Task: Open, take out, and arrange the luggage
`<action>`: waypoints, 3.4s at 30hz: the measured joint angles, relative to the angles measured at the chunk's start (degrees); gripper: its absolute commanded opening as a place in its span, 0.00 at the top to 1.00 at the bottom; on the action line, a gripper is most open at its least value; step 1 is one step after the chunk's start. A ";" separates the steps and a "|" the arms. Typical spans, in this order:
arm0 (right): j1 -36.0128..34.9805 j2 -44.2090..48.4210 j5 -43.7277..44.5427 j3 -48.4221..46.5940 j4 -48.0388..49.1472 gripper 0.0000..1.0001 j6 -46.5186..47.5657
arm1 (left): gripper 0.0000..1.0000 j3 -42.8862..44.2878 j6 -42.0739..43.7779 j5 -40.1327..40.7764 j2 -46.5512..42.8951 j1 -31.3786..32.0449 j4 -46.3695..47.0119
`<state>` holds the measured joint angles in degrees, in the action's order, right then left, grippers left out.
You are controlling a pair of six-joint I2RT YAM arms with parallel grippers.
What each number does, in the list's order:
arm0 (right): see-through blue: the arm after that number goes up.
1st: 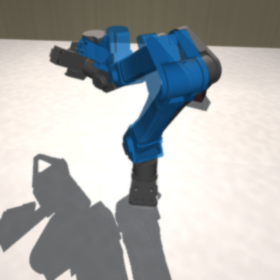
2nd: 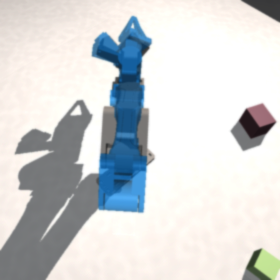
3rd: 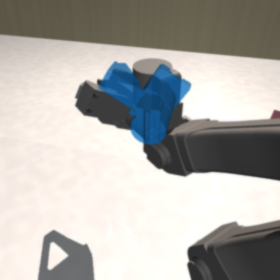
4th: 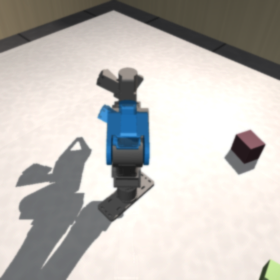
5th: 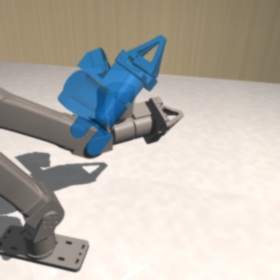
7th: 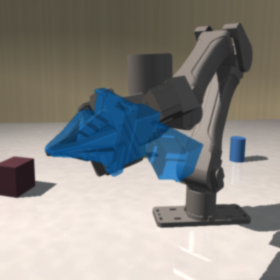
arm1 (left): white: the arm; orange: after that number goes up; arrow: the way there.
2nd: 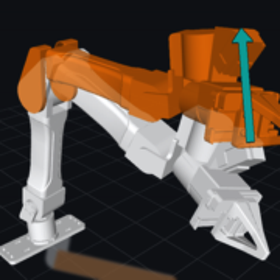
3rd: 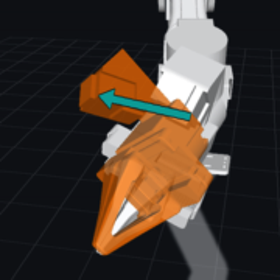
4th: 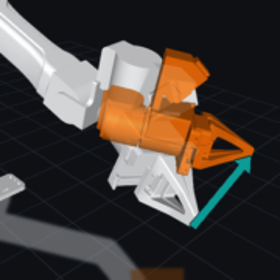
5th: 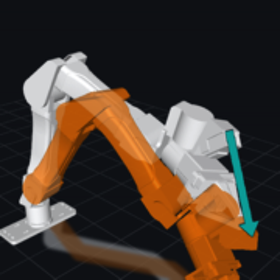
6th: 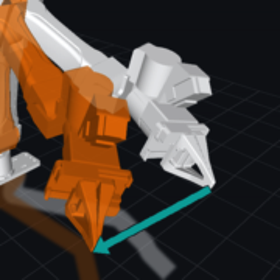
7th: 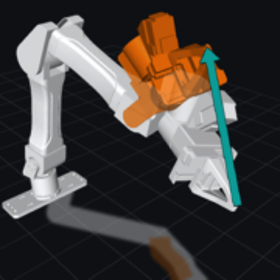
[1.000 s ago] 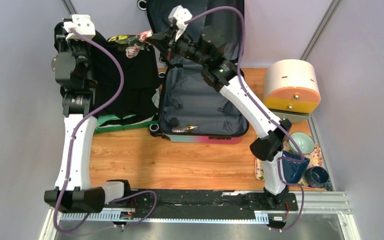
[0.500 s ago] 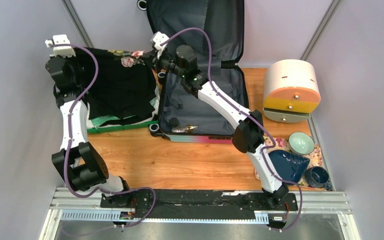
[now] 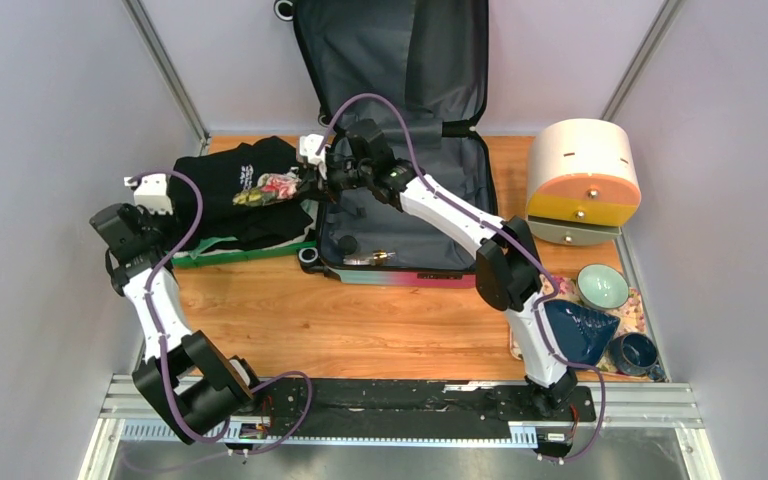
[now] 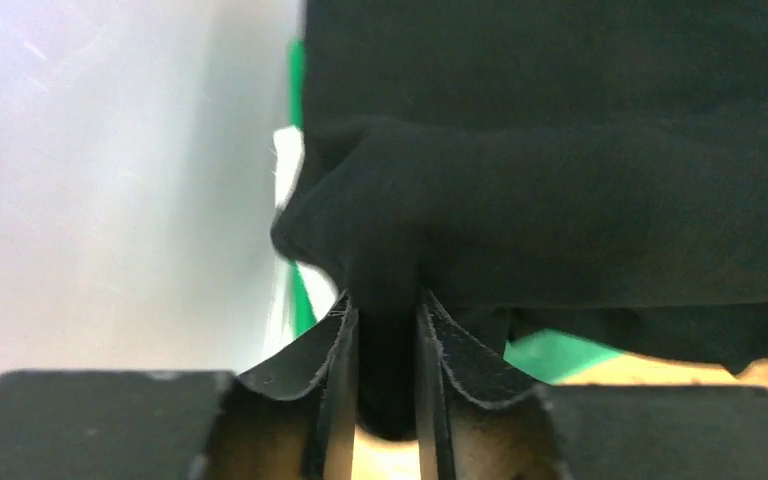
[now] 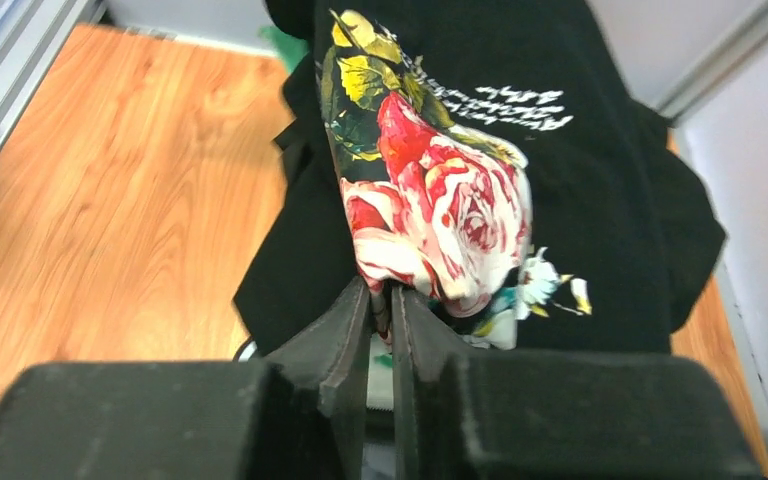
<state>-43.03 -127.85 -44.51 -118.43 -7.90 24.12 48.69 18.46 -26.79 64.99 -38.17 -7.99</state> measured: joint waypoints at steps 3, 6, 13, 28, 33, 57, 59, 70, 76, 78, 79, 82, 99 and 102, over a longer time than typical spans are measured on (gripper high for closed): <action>-0.09 0.61 -3.39 0.00 -5.92 0.27 4.44 | 0.21 -0.70 3.80 -2.03 0.00 -0.15 -6.10; -0.24 0.92 -5.86 -0.17 -11.50 0.13 8.68 | 0.21 -0.04 5.25 -4.33 0.02 -0.33 -12.07; 0.07 2.64 -6.58 -0.72 -21.03 0.10 12.46 | 0.19 13.16 7.69 -10.86 1.77 -0.57 -29.92; 16.35 23.78 -0.92 4.50 -22.97 0.11 -3.04 | 0.16 35.80 -2.78 -19.12 7.91 15.13 -41.53; 26.82 30.32 5.16 9.18 -27.45 0.12 -6.86 | 0.16 36.46 -2.97 -14.84 12.26 27.43 -37.46; 37.55 40.06 16.57 28.89 -39.06 0.19 -12.76 | 0.27 21.38 -4.70 6.56 25.81 33.42 -28.46; 37.55 38.71 16.52 28.35 -39.21 0.19 -12.85 | 0.27 21.79 -4.92 6.54 28.20 32.98 -26.64; 37.55 37.13 16.52 26.69 -39.39 0.18 -13.03 | 0.24 31.56 -1.31 0.37 37.68 23.28 -28.48; 37.55 35.98 16.37 25.16 -39.39 0.18 -13.38 | 0.16 35.47 2.03 -0.46 38.95 22.51 -33.75; 37.55 35.26 16.39 24.17 -39.47 0.18 -13.31 | 0.12 39.06 2.78 -0.63 40.09 22.43 -37.24; 37.55 35.10 16.46 23.78 -39.47 0.18 -13.16 | 0.11 41.05 3.13 -0.59 40.61 22.36 -38.47; 37.62 35.04 16.50 22.49 -40.24 0.18 -12.17 | 0.09 49.40 5.44 0.17 42.12 22.25 -43.01; 60.59 46.03 19.91 29.57 -48.09 0.21 -13.55 | 0.09 50.58 10.19 1.16 29.16 35.87 -38.62; 62.25 45.81 23.30 32.02 -48.89 0.22 -13.03 | 0.09 47.19 8.57 -0.50 28.59 38.29 -36.92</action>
<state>19.22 -82.04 -21.21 -86.41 -56.80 11.09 95.88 27.03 -27.29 93.58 0.12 -44.91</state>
